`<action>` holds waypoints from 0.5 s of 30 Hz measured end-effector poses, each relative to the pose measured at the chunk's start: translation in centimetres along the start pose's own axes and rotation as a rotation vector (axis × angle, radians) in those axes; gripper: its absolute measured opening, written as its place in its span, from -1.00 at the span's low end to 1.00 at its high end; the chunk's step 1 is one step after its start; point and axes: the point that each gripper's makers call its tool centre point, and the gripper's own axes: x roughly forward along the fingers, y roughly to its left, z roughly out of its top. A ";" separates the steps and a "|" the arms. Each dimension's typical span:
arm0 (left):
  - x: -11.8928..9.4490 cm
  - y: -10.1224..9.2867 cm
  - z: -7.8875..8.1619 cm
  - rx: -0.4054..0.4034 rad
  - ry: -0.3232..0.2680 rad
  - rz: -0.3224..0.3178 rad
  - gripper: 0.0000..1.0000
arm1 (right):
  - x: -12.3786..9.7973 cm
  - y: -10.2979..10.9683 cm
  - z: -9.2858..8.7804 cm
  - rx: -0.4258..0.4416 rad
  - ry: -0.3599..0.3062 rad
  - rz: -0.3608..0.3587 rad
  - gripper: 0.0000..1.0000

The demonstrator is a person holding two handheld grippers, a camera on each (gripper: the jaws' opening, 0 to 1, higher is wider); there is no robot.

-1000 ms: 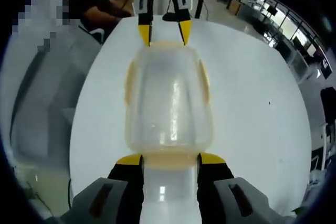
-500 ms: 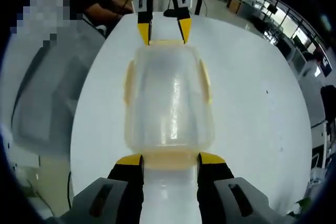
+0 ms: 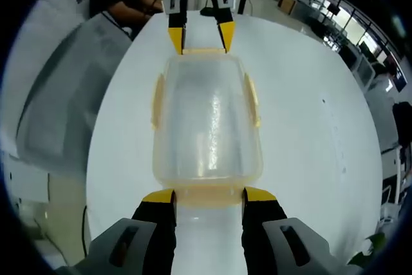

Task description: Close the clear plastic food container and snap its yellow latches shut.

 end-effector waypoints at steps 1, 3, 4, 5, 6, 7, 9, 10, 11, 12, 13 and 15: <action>0.2 0.0 0.2 0.001 0.000 -0.001 -0.24 | 0.0 0.0 -0.2 0.002 0.002 0.002 -0.24; 0.4 0.0 0.4 0.001 0.001 -0.003 -0.24 | 0.0 -0.1 -0.7 0.003 0.007 0.005 -0.24; 0.6 0.0 0.6 0.000 0.001 -0.004 -0.24 | 0.0 -0.1 -0.9 0.004 0.008 0.006 -0.24; 0.7 0.0 0.7 0.000 0.000 -0.004 -0.24 | 0.0 -0.2 -1.1 0.003 0.009 0.007 -0.24; 0.8 0.0 0.8 -0.001 -0.002 -0.005 -0.24 | 0.0 -0.2 -1.3 0.005 0.010 0.009 -0.24; 0.9 0.0 0.9 -0.004 -0.003 -0.007 -0.24 | -0.1 -0.2 -1.4 0.004 0.009 0.010 -0.24; 1.2 0.0 1.0 -0.008 -0.003 -0.011 -0.24 | -0.1 -0.2 -1.6 0.007 0.008 0.013 -0.24; 1.3 0.0 1.0 -0.009 -0.003 -0.012 -0.24 | 0.0 -0.2 -1.7 0.006 0.009 0.015 -0.24; 1.5 0.1 1.1 -0.009 -0.003 -0.012 -0.24 | 0.0 -0.3 -1.8 0.006 0.011 0.016 -0.24; 1.5 0.1 1.1 -0.011 -0.003 -0.014 -0.24 | 0.0 -0.3 -1.9 0.007 0.011 0.018 -0.24; 1.7 0.1 1.2 -0.013 -0.003 -0.015 -0.24 | 0.0 -0.4 -2.0 0.007 0.011 0.020 -0.24; 1.9 0.2 1.2 -0.014 -0.004 -0.018 -0.24 | -0.1 -0.5 -2.3 0.011 0.010 0.025 -0.24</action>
